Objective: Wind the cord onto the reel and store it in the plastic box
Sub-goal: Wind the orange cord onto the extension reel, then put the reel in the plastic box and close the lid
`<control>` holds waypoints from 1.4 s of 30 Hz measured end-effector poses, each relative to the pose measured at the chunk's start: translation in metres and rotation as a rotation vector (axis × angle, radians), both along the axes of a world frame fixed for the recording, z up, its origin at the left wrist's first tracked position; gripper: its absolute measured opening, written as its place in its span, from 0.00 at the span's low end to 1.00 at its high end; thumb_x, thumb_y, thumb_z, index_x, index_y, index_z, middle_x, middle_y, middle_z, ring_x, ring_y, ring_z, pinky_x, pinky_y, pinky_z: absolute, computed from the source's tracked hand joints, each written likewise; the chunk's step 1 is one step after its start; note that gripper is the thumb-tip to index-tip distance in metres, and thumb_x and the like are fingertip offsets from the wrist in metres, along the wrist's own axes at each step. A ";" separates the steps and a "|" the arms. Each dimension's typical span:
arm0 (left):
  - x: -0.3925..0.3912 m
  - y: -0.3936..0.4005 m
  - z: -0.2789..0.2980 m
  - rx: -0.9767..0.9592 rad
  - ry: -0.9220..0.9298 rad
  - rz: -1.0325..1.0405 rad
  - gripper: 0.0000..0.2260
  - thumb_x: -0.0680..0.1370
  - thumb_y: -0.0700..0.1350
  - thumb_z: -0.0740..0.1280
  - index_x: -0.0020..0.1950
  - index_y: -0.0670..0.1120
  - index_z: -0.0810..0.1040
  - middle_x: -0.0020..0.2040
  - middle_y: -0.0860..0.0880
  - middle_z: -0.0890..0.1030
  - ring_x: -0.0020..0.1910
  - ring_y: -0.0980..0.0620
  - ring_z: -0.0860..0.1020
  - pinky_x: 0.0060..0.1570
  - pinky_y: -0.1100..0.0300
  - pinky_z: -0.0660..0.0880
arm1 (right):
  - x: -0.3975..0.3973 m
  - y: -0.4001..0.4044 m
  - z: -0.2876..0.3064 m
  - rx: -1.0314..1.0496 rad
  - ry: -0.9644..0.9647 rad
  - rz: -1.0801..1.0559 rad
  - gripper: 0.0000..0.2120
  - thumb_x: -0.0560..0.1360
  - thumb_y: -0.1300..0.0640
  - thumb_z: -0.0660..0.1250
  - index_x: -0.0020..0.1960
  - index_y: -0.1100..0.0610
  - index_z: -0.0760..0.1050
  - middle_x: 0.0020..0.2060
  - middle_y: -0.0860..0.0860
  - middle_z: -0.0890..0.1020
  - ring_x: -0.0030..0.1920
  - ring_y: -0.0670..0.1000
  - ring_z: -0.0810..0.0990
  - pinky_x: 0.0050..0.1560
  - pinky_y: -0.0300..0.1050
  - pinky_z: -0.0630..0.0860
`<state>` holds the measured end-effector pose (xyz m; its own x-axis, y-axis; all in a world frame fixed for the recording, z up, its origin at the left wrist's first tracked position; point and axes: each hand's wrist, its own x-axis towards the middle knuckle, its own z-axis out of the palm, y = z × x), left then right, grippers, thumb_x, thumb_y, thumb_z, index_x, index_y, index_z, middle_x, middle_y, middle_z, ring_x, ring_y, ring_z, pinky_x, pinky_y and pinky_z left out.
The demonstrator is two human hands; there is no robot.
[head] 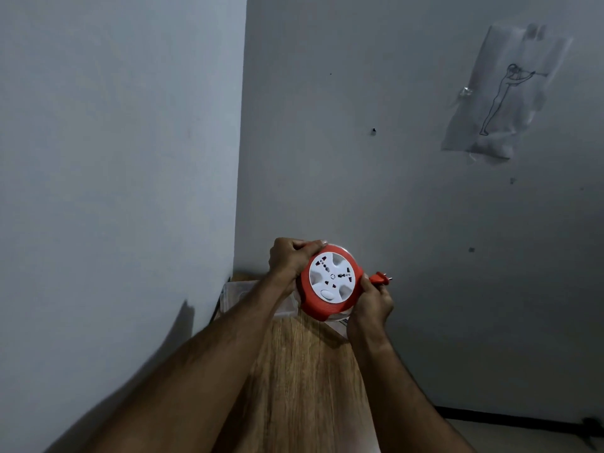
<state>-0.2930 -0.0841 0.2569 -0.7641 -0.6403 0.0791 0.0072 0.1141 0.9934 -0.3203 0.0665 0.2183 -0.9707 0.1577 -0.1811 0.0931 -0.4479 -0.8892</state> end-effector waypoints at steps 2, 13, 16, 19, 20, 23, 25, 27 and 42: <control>0.013 -0.002 -0.009 0.000 0.001 0.023 0.15 0.74 0.56 0.78 0.50 0.46 0.88 0.44 0.49 0.89 0.40 0.49 0.87 0.46 0.51 0.86 | 0.005 -0.004 -0.006 0.041 0.008 0.033 0.03 0.77 0.61 0.70 0.45 0.58 0.81 0.45 0.59 0.87 0.44 0.60 0.86 0.48 0.57 0.84; 0.085 -0.014 -0.065 0.057 -0.045 0.171 0.10 0.77 0.53 0.74 0.48 0.48 0.89 0.41 0.53 0.88 0.40 0.52 0.86 0.43 0.56 0.86 | 0.051 -0.019 -0.045 0.189 0.071 0.188 0.08 0.80 0.63 0.67 0.56 0.65 0.78 0.44 0.57 0.85 0.46 0.59 0.85 0.43 0.51 0.82; 0.103 -0.012 -0.084 0.089 -0.065 0.217 0.08 0.78 0.50 0.73 0.47 0.47 0.88 0.44 0.48 0.89 0.43 0.48 0.87 0.48 0.49 0.86 | 0.065 -0.022 -0.060 0.213 0.049 0.241 0.10 0.80 0.63 0.67 0.60 0.64 0.79 0.48 0.57 0.86 0.49 0.59 0.85 0.50 0.56 0.83; 0.122 -0.008 -0.102 0.061 -0.077 0.269 0.08 0.80 0.47 0.72 0.48 0.44 0.88 0.45 0.45 0.89 0.41 0.49 0.86 0.45 0.54 0.84 | 0.080 -0.024 -0.078 0.209 0.032 0.278 0.09 0.80 0.64 0.67 0.60 0.63 0.78 0.49 0.57 0.86 0.49 0.57 0.85 0.52 0.56 0.83; 0.129 -0.006 -0.109 0.071 -0.078 0.279 0.07 0.80 0.47 0.72 0.49 0.44 0.88 0.46 0.45 0.89 0.42 0.49 0.86 0.45 0.53 0.85 | 0.084 -0.023 -0.084 0.209 0.033 0.291 0.08 0.80 0.64 0.67 0.58 0.63 0.78 0.49 0.57 0.86 0.49 0.57 0.85 0.52 0.56 0.83; 0.146 -0.002 -0.129 0.079 -0.091 0.309 0.09 0.79 0.47 0.73 0.55 0.44 0.87 0.48 0.48 0.88 0.45 0.49 0.86 0.43 0.58 0.83 | 0.097 -0.021 -0.104 0.235 0.018 0.323 0.01 0.78 0.65 0.68 0.49 0.62 0.78 0.44 0.56 0.85 0.48 0.58 0.85 0.49 0.55 0.82; 0.158 0.001 -0.140 0.070 -0.103 0.335 0.10 0.78 0.46 0.74 0.56 0.43 0.88 0.49 0.46 0.88 0.47 0.48 0.86 0.45 0.58 0.83 | 0.105 -0.019 -0.117 0.272 -0.011 0.336 0.02 0.78 0.65 0.68 0.46 0.61 0.78 0.42 0.57 0.84 0.46 0.58 0.84 0.46 0.53 0.81; 0.170 0.005 -0.149 0.095 -0.120 0.350 0.11 0.78 0.46 0.75 0.58 0.43 0.87 0.53 0.46 0.88 0.49 0.49 0.86 0.48 0.57 0.83 | 0.114 -0.017 -0.128 0.308 -0.026 0.349 0.02 0.79 0.64 0.68 0.49 0.63 0.78 0.43 0.58 0.84 0.46 0.57 0.84 0.44 0.50 0.81; 0.237 0.011 -0.212 0.157 -0.273 0.373 0.16 0.79 0.49 0.74 0.65 0.45 0.84 0.58 0.47 0.87 0.48 0.50 0.85 0.38 0.62 0.82 | 0.176 -0.013 -0.187 0.419 -0.057 0.436 0.07 0.76 0.63 0.73 0.51 0.65 0.78 0.45 0.56 0.85 0.45 0.53 0.85 0.44 0.48 0.83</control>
<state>-0.0559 -0.0727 0.0452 -0.4596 -0.8625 -0.2119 -0.2687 -0.0924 0.9588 -0.1439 0.0539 0.0312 -0.9524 -0.1834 -0.2434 0.2421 0.0297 -0.9698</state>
